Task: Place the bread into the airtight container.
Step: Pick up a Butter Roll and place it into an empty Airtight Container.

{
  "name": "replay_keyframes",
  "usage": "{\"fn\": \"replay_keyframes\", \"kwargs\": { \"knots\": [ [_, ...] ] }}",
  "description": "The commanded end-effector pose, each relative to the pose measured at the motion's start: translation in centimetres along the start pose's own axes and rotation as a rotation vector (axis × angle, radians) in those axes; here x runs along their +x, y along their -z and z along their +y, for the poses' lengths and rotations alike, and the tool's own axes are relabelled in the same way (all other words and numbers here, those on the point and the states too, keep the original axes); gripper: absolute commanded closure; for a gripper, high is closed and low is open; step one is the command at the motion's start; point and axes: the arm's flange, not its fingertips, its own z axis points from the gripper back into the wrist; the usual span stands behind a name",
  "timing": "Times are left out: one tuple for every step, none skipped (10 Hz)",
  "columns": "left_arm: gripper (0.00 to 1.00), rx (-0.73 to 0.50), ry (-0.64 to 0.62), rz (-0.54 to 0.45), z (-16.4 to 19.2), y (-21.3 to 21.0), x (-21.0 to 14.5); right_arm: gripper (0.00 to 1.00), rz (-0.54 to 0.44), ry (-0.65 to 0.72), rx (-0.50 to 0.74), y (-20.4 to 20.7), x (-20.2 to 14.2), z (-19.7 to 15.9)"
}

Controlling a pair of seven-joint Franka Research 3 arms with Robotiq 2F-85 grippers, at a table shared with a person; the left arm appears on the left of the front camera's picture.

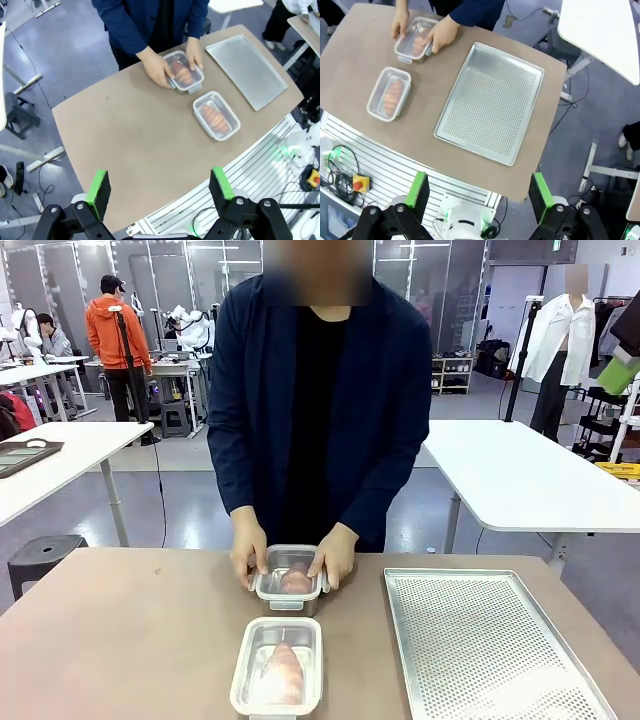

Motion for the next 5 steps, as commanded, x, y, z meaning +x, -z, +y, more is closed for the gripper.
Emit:
{"fn": "replay_keyframes", "kwargs": {
  "knots": [
    [0.0, -0.021, 0.017, -0.004, -0.11, 0.01, 0.09, 0.0, -0.007, 0.0, 0.007, -0.07, 0.27, -0.12],
    [0.0, -0.021, 0.017, -0.004, -0.11, 0.01, 0.09, 0.0, -0.007, 0.0, 0.007, -0.07, 0.27, -0.12],
    [0.0, -0.021, 0.017, -0.004, -0.11, 0.01, 0.09, 0.0, -0.007, 0.0, 0.007, -0.07, 0.27, -0.12],
    [0.0, -0.021, 0.017, -0.004, -0.11, 0.01, 0.09, 0.0, -0.007, 0.0, 0.007, -0.07, 0.27, -0.12],
    [0.0, -0.021, 0.017, -0.004, -0.11, 0.01, 0.09, 0.0, -0.007, 0.0, 0.007, -0.07, 0.27, -0.12]
  ]
}}
